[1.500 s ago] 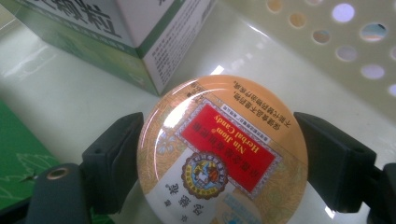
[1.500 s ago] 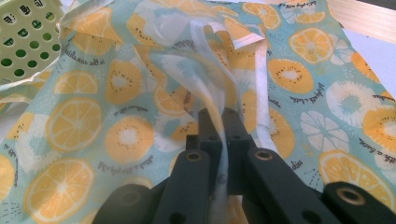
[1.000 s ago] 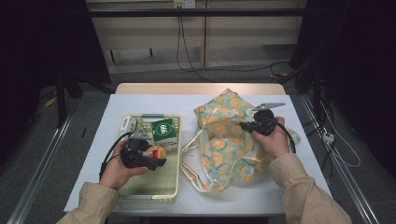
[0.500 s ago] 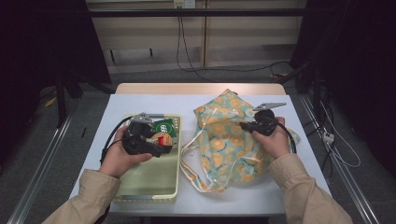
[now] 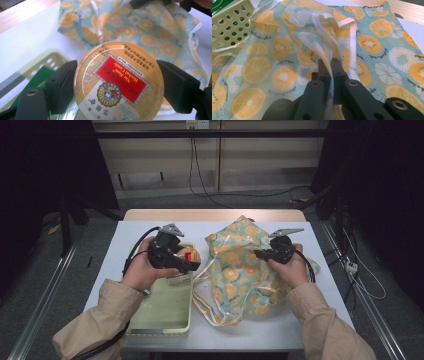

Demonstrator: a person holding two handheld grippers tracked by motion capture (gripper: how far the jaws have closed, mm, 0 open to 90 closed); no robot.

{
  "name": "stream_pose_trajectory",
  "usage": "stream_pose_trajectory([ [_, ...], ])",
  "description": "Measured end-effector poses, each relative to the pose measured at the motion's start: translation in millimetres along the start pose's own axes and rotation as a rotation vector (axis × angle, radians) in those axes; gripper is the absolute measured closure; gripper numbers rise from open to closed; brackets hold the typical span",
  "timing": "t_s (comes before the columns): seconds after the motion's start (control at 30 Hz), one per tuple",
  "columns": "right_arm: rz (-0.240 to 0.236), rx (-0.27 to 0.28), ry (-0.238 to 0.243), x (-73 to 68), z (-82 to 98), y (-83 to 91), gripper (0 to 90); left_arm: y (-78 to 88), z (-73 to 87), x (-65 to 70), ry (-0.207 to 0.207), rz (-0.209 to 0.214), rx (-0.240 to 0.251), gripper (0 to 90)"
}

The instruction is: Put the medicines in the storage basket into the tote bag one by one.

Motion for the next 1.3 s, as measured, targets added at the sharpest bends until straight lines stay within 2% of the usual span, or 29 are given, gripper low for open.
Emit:
stream_pose_trajectory([
  [0.07,-0.001,0.001,0.0,0.4,0.2,-0.4,89.4,-5.8,-3.8,2.8,-0.011,0.002,-0.002,20.4],
  [0.1,0.0,0.001,-0.001,0.5,0.2,-0.4,89.4,-8.5,-5.8,4.9,-0.024,-0.032,-0.014,20.4],
  [0.13,0.0,0.002,0.0,0.7,0.0,-0.4,89.4,-11.8,-7.3,4.6,-0.024,-0.003,-0.005,20.4],
  [0.23,0.002,0.003,-0.004,0.8,-1.2,0.1,89.4,-19.9,-13.0,7.2,-0.026,0.015,0.003,20.4],
  [0.4,-0.002,0.009,-0.003,0.1,-4.1,0.7,89.4,-34.2,-21.6,15.4,-0.062,0.021,0.016,20.4],
  [0.6,-0.001,0.017,0.0,-0.2,-9.3,2.5,89.4,-52.9,-27.2,20.6,-0.064,0.037,0.029,20.4],
  [0.77,-0.004,0.02,0.006,-1.7,-13.8,2.2,89.4,-67.1,-28.7,22.4,-0.069,0.046,0.028,20.4],
  [0.97,-0.003,0.021,0.008,-2.6,-17.5,1.3,89.4,-79.7,-32.7,26.4,-0.107,0.06,0.008,20.3],
  [1.3,-0.005,0.029,0.003,-1.6,-18.2,3.2,89.4,-95.7,-34.8,29.5,-0.1,0.072,0.02,20.3],
])
Point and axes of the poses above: each handheld gripper's, and its own axes: y roughly backward along the jaws, z roughly out of its underside, x roughly to its right, the point moved 1 cm from there along -y, roughly forward along the jaws, and after that the axes turned 8 degrees about x, right-handed, at the moved point
